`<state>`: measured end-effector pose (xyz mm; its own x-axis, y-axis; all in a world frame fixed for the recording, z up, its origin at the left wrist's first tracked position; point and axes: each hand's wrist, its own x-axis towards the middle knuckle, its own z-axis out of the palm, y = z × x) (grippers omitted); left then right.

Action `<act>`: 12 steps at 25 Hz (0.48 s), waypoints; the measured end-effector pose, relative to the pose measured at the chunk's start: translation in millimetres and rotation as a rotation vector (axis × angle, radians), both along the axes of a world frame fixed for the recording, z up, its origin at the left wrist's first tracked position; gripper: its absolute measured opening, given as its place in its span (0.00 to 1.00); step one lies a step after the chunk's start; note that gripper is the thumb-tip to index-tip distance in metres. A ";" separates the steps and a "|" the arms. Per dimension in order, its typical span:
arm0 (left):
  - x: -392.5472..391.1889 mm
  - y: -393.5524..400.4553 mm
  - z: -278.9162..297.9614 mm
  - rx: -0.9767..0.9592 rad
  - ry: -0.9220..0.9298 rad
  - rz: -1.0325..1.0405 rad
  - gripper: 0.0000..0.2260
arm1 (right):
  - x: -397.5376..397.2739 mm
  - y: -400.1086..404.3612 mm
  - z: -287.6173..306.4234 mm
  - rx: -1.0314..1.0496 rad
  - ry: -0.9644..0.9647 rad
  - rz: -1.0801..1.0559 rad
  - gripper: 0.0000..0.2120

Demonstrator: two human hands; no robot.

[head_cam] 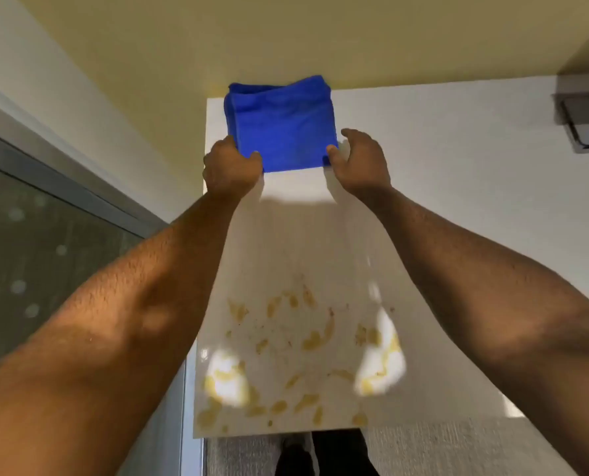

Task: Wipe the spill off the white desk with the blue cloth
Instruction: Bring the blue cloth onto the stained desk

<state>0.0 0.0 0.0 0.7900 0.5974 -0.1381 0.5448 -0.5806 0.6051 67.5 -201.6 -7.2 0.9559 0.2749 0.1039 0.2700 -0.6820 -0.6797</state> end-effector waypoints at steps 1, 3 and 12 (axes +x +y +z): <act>10.2 4.4 -0.4 -0.003 0.045 0.029 0.19 | 10.5 4.1 -0.9 -0.023 0.032 -0.010 0.17; 28.4 9.5 -3.2 0.053 0.141 0.100 0.23 | 28.4 13.2 -1.3 -0.129 0.091 -0.007 0.19; 39.7 5.4 -15.9 -0.018 0.421 0.189 0.23 | 41.6 34.8 -13.0 -0.357 0.336 -0.173 0.11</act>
<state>39.7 5.4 -15.9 0.5405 0.7200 -0.4353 0.8405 -0.4388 0.3178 109.1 -166.8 -20.2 0.9549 0.0726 -0.2880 -0.0600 -0.9026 -0.4264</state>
